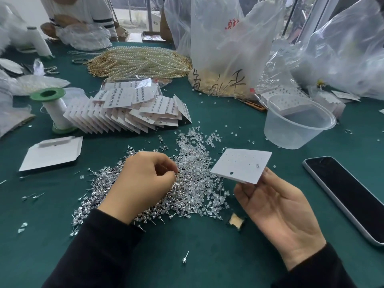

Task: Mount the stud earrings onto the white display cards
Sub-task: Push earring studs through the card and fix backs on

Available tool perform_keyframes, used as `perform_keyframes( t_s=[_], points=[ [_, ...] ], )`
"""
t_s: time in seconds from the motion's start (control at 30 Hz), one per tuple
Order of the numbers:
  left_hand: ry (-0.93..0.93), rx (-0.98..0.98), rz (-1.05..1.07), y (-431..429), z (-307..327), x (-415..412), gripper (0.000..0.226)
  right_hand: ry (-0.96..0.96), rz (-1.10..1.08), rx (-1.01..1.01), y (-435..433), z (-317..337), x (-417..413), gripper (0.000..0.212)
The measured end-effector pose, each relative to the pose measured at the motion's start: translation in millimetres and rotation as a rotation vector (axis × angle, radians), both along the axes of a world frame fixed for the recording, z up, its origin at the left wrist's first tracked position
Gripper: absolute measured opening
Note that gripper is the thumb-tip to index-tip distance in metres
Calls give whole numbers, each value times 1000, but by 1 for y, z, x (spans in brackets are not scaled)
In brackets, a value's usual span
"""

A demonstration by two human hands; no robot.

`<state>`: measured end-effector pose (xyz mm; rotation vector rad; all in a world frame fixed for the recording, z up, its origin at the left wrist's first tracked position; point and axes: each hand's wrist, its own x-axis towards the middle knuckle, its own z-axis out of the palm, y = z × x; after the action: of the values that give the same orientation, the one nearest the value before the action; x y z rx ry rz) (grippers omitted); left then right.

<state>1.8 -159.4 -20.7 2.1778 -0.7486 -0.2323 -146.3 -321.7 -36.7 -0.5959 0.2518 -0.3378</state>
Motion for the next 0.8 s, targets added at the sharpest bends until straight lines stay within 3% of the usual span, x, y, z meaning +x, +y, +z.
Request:
perform_keyframes(
  t_s=[0.1, 0.4, 0.6, 0.8],
  points=[
    [8, 11, 0, 0, -1, 0, 22, 22, -5, -2, 1, 1, 0, 22],
    [-11, -99, 5, -5, -3, -10, 9, 85, 10, -24, 6, 3, 3, 26],
    [-40, -514, -69, -15, 7, -27, 6, 82, 59, -80, 12, 3, 5, 37],
    [-150, -507, -165, -30, 1, -47, 7, 75, 126, -164, 21, 1, 7, 28]
  ],
)
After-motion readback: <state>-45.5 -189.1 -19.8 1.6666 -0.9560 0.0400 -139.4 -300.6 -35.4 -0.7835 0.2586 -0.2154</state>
